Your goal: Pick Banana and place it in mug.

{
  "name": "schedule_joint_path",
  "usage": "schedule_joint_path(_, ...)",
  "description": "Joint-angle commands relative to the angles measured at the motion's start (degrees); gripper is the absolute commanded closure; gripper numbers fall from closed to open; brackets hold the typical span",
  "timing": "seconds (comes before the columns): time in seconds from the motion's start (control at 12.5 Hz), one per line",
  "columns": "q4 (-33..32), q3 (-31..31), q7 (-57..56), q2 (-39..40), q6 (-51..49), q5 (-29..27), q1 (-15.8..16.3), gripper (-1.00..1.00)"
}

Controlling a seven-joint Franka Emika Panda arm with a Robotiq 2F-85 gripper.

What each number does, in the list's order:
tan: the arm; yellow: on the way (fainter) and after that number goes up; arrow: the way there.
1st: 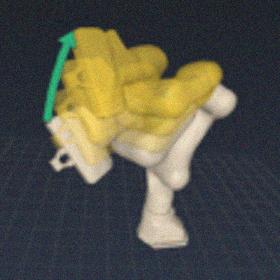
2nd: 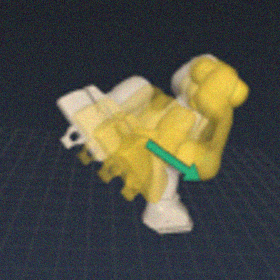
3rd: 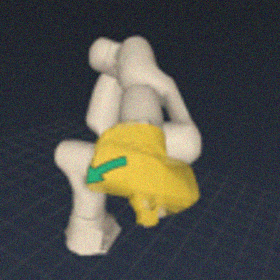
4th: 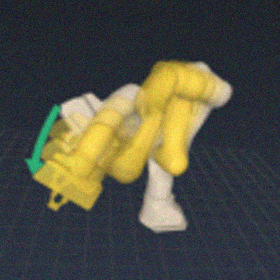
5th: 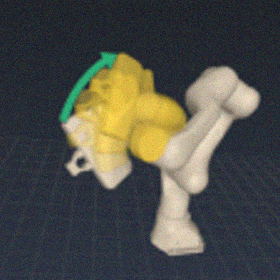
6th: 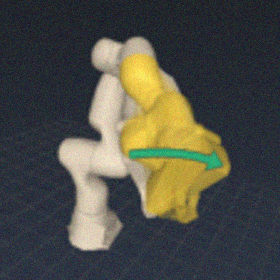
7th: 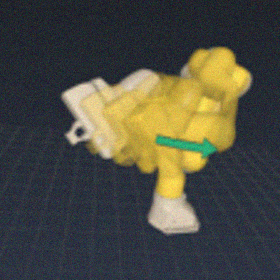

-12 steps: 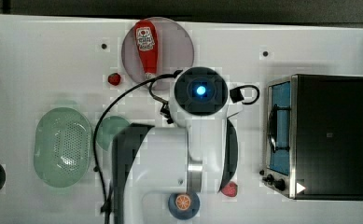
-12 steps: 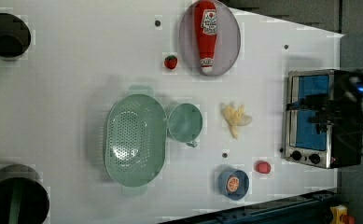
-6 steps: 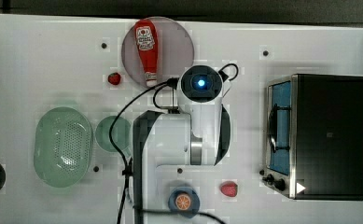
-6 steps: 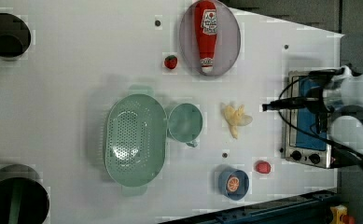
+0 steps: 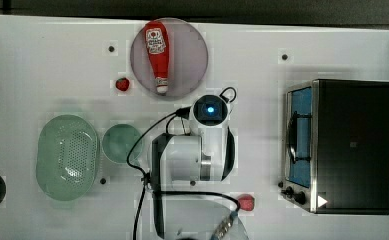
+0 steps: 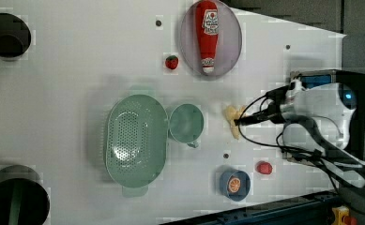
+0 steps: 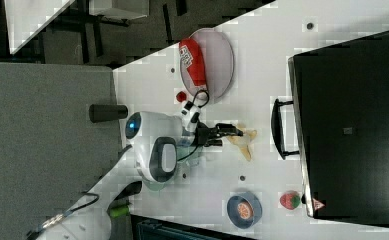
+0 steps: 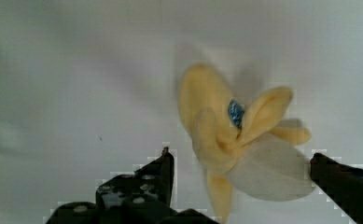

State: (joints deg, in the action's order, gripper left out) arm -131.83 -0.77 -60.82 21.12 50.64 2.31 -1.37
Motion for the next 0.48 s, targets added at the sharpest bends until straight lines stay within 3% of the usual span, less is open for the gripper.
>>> schedule_joint_path(0.08,-1.25,0.31,-6.59,-0.83,5.24,-0.63,0.02,-1.00)
schedule_joint_path(0.24,-2.27,0.21,-6.60,0.22,7.00,-0.63,-0.01,-1.00)
schedule_joint_path(0.48,-3.14,-0.02,-6.58,0.57,9.16,-0.63,-0.06,-0.19)
